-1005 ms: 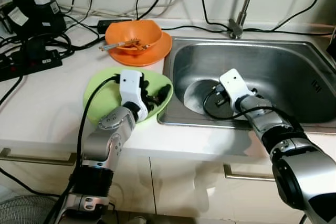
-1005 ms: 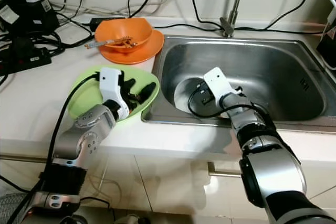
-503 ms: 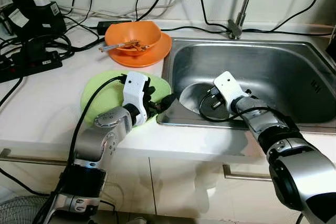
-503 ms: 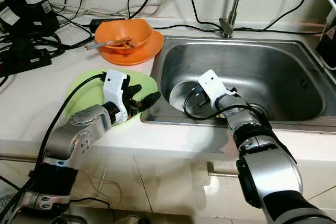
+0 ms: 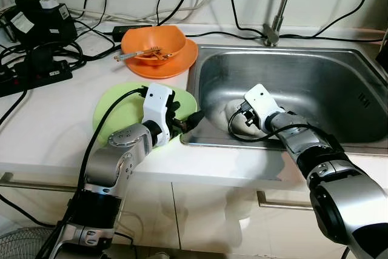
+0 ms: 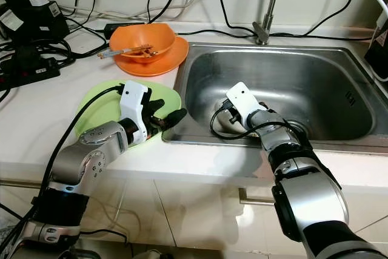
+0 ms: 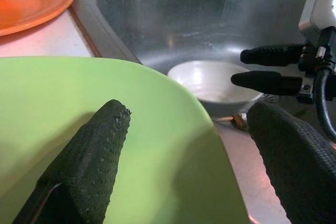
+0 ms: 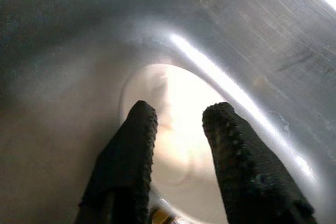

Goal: Kitchen organization

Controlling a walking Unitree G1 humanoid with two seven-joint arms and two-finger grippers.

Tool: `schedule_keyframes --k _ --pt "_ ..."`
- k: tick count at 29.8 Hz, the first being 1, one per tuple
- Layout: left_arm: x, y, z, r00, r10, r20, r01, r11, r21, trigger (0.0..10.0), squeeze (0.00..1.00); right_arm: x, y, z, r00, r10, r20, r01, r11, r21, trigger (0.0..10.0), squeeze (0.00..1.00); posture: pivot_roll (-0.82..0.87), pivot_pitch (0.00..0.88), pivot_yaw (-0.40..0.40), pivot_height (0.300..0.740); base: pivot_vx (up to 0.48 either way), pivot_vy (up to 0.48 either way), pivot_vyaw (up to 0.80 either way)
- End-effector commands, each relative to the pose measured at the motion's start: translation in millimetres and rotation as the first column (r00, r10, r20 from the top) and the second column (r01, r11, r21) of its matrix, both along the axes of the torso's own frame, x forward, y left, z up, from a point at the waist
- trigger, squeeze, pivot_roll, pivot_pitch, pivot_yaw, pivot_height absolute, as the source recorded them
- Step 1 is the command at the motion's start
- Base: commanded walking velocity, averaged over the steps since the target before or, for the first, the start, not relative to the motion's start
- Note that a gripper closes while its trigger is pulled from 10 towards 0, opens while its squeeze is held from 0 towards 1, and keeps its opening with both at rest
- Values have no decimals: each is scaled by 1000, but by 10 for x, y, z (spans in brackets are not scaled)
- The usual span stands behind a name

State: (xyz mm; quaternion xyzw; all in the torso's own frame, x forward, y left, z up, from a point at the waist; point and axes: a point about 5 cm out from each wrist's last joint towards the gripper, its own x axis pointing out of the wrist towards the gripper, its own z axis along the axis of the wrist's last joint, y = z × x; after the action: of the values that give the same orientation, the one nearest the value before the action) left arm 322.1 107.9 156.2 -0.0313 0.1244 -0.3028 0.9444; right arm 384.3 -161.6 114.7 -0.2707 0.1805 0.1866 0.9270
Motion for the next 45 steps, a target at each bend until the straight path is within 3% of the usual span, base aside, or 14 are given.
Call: schedule_keyframes --k 1,5,7,8,15,16,18,20,22,26,28,32,40,45 --pt "-24 6 -6 1000 -12 -3 12 1000 6 10000 0 -114 -16 -229 996 -9 -90 8 1000 -9 10000 784 2 0 60 740 0 0 0" --pt "-27 14 -2 1000 -4 4 4 1000 17 10000 0 -76 -14 -158 999 -25 -38 25 1000 3 10000 925 5 0 63 740 0 0 0" --pt "-20 25 12 1000 12 18 -13 1000 24 10000 0 -42 -3 -91 999 -35 3 35 999 30 10000 910 6 0 64 740 0 0 0" --pt "-9 37 34 999 29 40 -30 999 30 10000 0 -16 2 -35 998 -53 31 51 996 69 10000 1000 5 0 66 740 0 0 0" --pt "15 128 341 943 197 269 -201 979 -13 10000 0 98 100 281 982 -89 169 40 962 272 10000 1000 5 0 69 740 0 0 0" --pt "8 147 371 932 224 286 -225 974 -31 10000 0 104 124 304 981 -86 174 31 953 301 10000 353 5 0 71 740 0 0 0" --pt "-3 191 403 909 278 310 -272 960 -63 10000 0 111 186 355 981 -72 182 0 930 367 10000 0 9 0 71 740 0 0 0" --pt "-13 284 402 868 385 314 -371 923 -106 10000 0 96 321 411 985 17 170 -96 879 467 10000 0 12 0 74 740 0 0 0" --pt "-10 342 403 847 427 316 -414 904 -112 10000 0 80 361 409 984 64 166 -136 872 471 10000 0 12 0 74 740 0 0 0" --pt "-42 623 417 733 594 332 -587 799 -133 10000 0 -49 477 396 944 290 158 -330 846 418 10000 0 9 0 83 740 0 0 0" --pt "-52 677 408 715 617 329 -612 779 -131 10000 0 -69 480 406 936 312 161 -351 838 419 10000 0 8 0 84 740 0 0 0" --pt "-106 873 360 639 709 298 -705 695 -143 10000 0 -153 472 425 908 383 169 -419 817 397 10000 0 3 0 90 740 0 0 0" --pt "-117 1017 228 592 792 151 -777 610 -154 10000 0 -285 446 507 865 472 170 -498 769 400 10000 0 0 0 95 740 0 0 0" --pt "-116 1040 106 607 795 -18 -784 594 -181 10000 0 -310 418 552 859 481 174 -509 765 394 10000 0 2 0 98 740 0 0 0"
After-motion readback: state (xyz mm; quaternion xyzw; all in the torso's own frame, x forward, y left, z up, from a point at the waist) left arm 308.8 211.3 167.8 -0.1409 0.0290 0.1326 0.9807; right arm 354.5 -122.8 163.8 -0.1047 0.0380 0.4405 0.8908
